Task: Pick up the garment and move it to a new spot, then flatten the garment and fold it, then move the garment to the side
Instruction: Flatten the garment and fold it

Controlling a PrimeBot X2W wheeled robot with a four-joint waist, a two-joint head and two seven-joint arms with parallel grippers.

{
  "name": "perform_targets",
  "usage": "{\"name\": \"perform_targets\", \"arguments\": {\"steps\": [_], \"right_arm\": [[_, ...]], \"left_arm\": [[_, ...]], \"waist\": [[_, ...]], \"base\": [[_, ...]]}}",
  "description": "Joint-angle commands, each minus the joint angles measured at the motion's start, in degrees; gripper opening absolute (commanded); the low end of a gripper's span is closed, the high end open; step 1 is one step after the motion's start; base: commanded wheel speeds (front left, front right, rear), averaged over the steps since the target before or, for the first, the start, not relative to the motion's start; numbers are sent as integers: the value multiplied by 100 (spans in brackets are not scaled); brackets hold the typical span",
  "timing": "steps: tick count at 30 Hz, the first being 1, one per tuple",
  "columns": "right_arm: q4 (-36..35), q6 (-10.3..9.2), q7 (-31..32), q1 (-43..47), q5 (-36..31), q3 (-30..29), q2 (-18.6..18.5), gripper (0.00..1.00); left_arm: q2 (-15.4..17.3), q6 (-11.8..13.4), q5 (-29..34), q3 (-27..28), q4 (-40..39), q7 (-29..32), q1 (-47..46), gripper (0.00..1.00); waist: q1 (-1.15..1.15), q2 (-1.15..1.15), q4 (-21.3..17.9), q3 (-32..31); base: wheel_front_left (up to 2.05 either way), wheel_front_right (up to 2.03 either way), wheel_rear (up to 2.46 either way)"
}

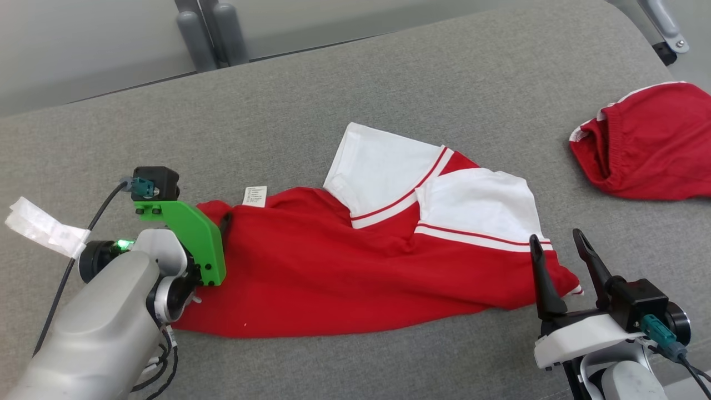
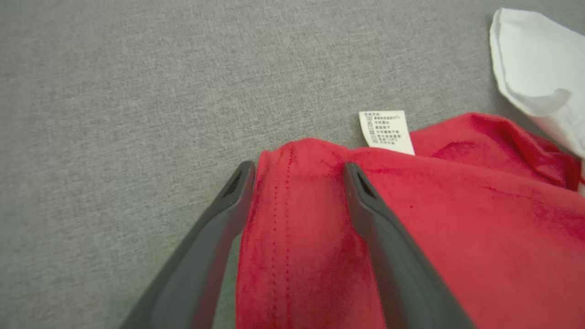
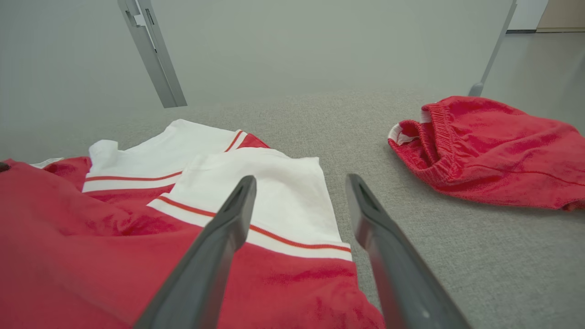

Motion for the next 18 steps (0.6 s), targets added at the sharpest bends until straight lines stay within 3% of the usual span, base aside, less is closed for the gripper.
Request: {"name": "perform_targets", "arguments": {"steps": [1, 2, 3, 4, 11, 18], "right_arm": [[17, -2, -16, 28, 37, 3, -7, 100], [22, -2, -16, 30, 38, -11, -7, 100], [26, -2, -16, 30, 39, -21, -7, 100], [31, -2, -16, 34, 35, -32, -7, 100], [52, -2, -16, 145, -19, -93, -10, 100], [72, -2, -16, 298, -71, -166, -9, 100]], "left_arm": [[80, -76, -91, -27, 114, 162, -43, 100], [88, -134, -85, -62, 178, 272, -65, 97], [89, -185, -71, -83, 214, 283, -82, 62], [74, -203, -94, -41, 250, 198, -90, 0], [-160, -351, 15, 87, 284, -623, -121, 0], [-206, -737, 28, 172, -262, -1589, 254, 0]], "waist": [[0, 0, -114, 38], [0, 0, -131, 21], [0, 0, -139, 5], [0, 0, -141, -16], [0, 0, 29, -203], [0, 0, 252, -469]], "base": [[0, 0, 0], [0, 0, 0], [0, 0, 0], [0, 0, 0], [0, 0, 0], [0, 0, 0]]}}
